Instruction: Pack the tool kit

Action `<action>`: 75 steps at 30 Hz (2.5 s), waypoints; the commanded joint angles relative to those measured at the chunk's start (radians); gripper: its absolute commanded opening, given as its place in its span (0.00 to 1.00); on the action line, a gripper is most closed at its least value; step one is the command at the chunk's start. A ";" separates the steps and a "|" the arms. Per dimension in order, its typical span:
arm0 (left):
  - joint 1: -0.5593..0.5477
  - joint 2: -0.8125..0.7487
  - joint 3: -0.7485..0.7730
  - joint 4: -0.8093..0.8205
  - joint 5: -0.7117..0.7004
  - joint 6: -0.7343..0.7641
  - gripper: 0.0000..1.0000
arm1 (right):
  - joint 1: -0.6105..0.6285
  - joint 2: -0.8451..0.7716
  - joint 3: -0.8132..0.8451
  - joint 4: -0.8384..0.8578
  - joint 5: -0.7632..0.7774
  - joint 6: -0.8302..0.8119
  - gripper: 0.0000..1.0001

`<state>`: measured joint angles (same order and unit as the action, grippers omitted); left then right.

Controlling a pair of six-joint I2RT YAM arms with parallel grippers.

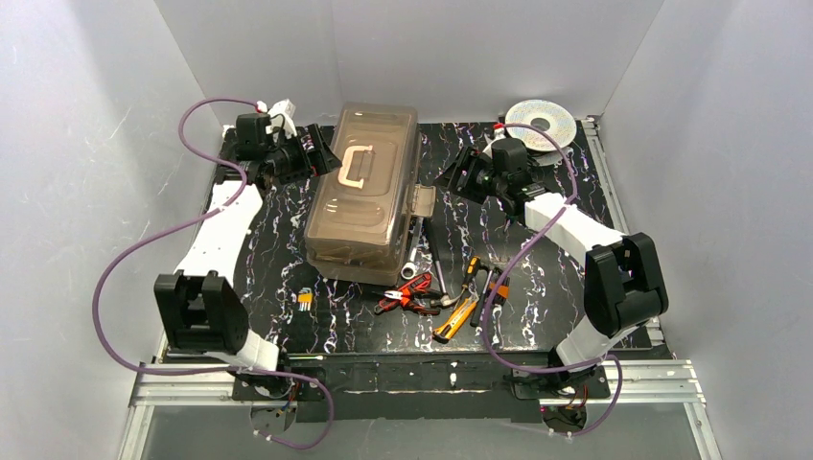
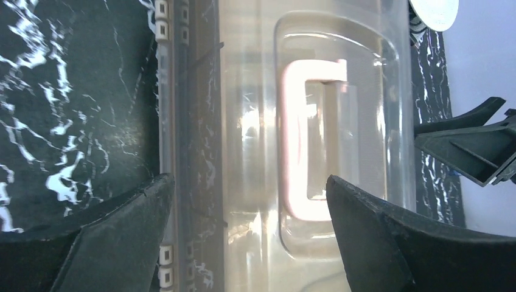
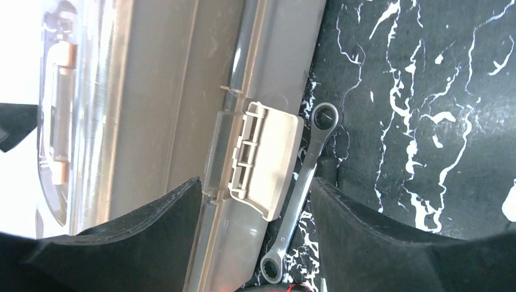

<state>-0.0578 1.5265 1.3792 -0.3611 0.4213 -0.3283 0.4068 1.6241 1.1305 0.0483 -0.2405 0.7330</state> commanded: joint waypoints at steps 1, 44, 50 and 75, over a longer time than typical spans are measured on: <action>-0.027 -0.097 0.003 -0.037 -0.105 0.088 0.94 | 0.003 -0.037 0.075 -0.033 0.009 -0.086 0.72; 0.056 0.069 -0.052 0.106 0.206 -0.175 0.00 | 0.426 0.589 1.272 -0.665 0.419 0.173 0.61; 0.042 0.062 -0.055 0.111 0.234 -0.170 0.00 | 0.428 0.627 1.277 -0.655 0.407 0.197 0.60; 0.050 0.014 -0.041 0.098 0.296 -0.171 0.00 | 0.324 0.460 0.801 -0.137 -0.144 0.385 0.57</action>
<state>0.0067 1.6005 1.3338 -0.2314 0.5671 -0.4767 0.7399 2.1342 2.0850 -0.3546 -0.1490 1.0653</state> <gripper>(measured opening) 0.007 0.571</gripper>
